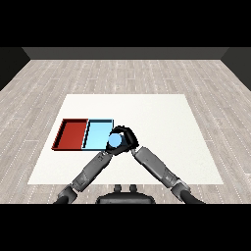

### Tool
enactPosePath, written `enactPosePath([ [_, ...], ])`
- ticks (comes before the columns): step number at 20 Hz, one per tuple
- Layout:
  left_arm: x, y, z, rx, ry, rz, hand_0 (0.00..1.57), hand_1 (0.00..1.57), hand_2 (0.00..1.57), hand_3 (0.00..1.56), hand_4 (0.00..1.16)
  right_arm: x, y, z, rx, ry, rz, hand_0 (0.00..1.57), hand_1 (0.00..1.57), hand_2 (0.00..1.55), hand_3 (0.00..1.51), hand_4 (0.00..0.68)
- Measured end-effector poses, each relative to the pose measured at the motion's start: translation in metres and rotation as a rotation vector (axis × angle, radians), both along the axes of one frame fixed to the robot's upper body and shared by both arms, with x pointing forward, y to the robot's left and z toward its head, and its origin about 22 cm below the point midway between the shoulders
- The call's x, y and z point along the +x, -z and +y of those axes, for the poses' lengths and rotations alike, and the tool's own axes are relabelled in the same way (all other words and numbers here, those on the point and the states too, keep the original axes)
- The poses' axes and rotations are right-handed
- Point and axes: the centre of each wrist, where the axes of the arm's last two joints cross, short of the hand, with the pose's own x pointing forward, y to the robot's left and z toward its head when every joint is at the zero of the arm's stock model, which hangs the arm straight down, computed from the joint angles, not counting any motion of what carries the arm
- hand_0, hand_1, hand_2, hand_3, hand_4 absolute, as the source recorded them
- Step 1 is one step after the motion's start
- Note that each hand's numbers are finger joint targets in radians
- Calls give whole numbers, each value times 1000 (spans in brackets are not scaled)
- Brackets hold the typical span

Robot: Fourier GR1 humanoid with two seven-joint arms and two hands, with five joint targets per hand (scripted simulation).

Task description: Pick the blue can and put it in the blue box

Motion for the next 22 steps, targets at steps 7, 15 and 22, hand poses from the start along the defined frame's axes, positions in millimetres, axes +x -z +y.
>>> enactPosePath([
  [7, -3, 1, 0, -48, -14, 24, 1177, 1177, 1185, 1027, 627, 2, 1, 1, 27, -5, 16, 1437, 1437, 1454, 1393, 580],
  [15, 1, 6, 3, -120, -13, 85, 1571, 1571, 1516, 1448, 1097, 6, -2, -1, 89, -12, 83, 0, 0, 0, 0, 0],
  [22, 1, 7, 1, -145, -13, 99, 1571, 1571, 1543, 1476, 1134, 7, 1, -7, 102, -7, 105, 0, 0, 0, 0, 0],
])
